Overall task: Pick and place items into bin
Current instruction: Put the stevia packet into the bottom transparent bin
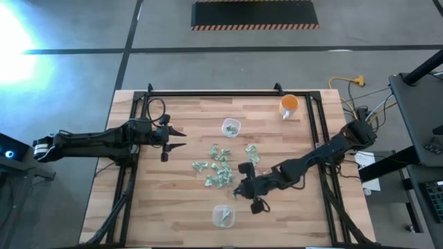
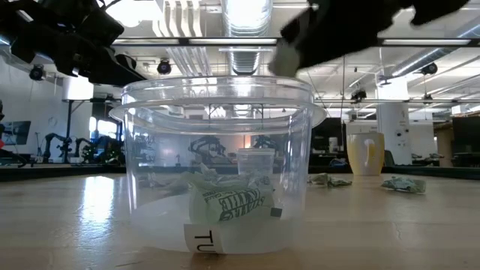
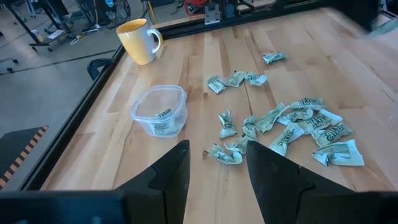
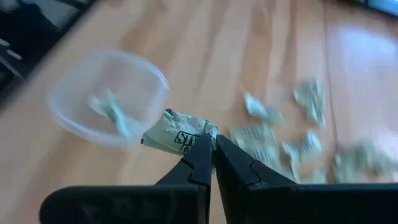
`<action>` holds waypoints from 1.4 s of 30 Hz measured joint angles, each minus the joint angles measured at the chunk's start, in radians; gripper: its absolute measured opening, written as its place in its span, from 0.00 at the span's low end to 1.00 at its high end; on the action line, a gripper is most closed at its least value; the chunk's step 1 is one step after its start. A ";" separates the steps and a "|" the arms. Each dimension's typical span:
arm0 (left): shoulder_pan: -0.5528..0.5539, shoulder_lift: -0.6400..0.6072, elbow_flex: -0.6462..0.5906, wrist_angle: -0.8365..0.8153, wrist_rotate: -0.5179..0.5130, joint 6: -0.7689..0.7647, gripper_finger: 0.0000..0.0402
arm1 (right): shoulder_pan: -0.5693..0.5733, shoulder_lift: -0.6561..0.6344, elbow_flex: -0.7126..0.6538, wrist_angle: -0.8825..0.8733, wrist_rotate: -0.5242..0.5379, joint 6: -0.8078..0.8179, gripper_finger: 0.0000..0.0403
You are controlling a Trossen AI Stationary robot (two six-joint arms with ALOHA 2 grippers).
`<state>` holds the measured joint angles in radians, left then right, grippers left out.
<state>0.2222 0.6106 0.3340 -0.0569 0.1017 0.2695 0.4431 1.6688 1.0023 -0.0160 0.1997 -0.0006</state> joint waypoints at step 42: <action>0.000 0.087 0.001 0.032 0.000 0.000 0.35 | 0.018 0.297 0.226 0.070 -0.149 -0.194 0.02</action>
<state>0.2222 0.6975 0.3351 -0.0246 0.1017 0.2699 0.4610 1.9663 1.2282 0.0540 0.0505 -0.1942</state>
